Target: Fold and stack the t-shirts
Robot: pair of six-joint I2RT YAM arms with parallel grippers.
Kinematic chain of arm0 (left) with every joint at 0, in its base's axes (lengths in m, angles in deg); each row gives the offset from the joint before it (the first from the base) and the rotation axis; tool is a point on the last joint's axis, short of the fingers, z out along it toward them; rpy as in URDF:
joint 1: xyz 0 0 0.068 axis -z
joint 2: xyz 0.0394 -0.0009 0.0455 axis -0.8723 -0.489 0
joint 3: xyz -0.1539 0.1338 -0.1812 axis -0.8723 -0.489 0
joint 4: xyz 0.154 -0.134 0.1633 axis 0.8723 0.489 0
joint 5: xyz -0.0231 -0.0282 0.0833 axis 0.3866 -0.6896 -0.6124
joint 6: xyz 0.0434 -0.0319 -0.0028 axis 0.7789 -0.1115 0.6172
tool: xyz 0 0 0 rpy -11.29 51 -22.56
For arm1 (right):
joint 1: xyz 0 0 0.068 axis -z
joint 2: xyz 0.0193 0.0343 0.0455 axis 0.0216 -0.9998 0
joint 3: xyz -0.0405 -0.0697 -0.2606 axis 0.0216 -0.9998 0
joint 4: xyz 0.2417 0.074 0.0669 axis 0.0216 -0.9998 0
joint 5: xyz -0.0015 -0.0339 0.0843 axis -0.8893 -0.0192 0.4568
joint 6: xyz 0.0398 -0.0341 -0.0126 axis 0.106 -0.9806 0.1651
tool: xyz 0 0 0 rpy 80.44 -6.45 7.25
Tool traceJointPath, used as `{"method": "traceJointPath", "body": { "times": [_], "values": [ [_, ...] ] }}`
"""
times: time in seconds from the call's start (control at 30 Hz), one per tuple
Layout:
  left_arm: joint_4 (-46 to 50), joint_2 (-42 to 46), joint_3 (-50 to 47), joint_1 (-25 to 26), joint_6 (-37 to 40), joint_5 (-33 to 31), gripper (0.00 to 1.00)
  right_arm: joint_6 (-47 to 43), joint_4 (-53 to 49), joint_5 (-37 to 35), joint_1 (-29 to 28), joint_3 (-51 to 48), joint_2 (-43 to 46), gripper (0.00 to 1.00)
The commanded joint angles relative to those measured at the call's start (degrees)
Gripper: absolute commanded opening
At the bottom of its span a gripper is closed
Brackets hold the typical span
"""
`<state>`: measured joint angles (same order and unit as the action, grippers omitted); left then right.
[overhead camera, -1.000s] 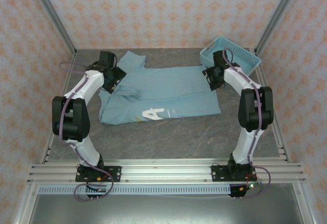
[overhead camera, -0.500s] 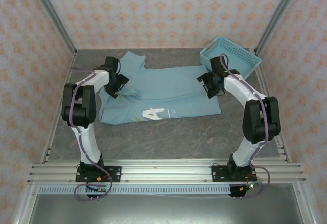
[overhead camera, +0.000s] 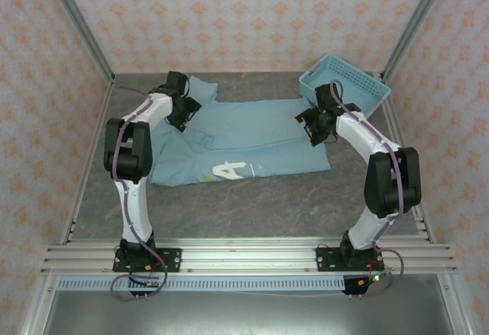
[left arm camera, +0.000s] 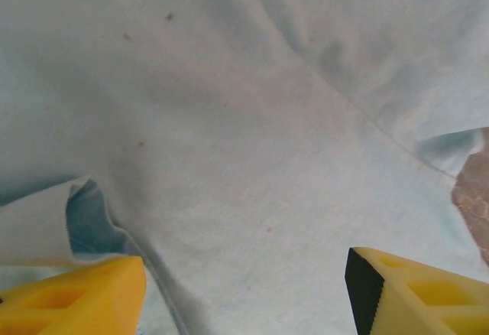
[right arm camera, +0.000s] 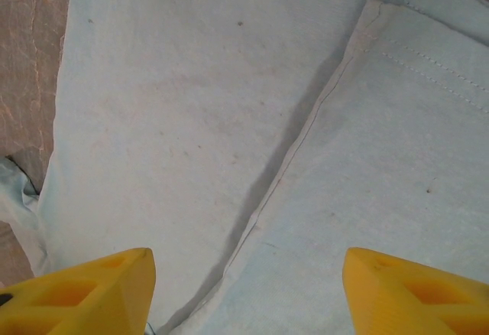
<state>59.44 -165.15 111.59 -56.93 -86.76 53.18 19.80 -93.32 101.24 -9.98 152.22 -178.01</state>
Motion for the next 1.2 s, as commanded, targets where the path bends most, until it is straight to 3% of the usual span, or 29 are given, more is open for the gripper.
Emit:
{"method": "traceJointPath", "body": {
  "times": [0.0,0.1,0.17,0.23,0.47,0.8,1.17],
  "values": [
    [4.3,4.7,0.8,0.6,2.3,-3.8,0.71,-0.7,-1.5,-0.9,-0.1,-1.5,2.7,0.66],
    [4.3,8.6,-1.1,3.1,4.6,-3.7,0.69,-0.8,-1.4,-0.8,-0.1,-2.6,3.2,0.65],
    [10.4,7.6,1.5,5.3,7.0,-4.3,0.67,-1.1,-1.6,-0.8,-0.1,-3.0,3.2,0.65],
    [16.7,6.1,3.8,7.7,9.3,-6.9,0.62,-1.6,-2.3,-0.8,-0.1,-3.0,3.1,0.62],
    [23.4,0.5,9.2,13.2,17.3,-16.3,0.59,-5.2,-5.5,-3.2,-0.9,-1.7,2.9,0.59],
    [24.9,-5.8,13.3,16.1,24.5,-21.5,0.54,-6.4,-6.5,-3.7,-1.0,-3.2,4.2,0.59],
    [26.2,-5.8,11.5,19.2,25.9,-23.8,0.46,-5.8,-4.6,-2.8,-1.0,-3.1,4.2,0.59]
  ]
}}
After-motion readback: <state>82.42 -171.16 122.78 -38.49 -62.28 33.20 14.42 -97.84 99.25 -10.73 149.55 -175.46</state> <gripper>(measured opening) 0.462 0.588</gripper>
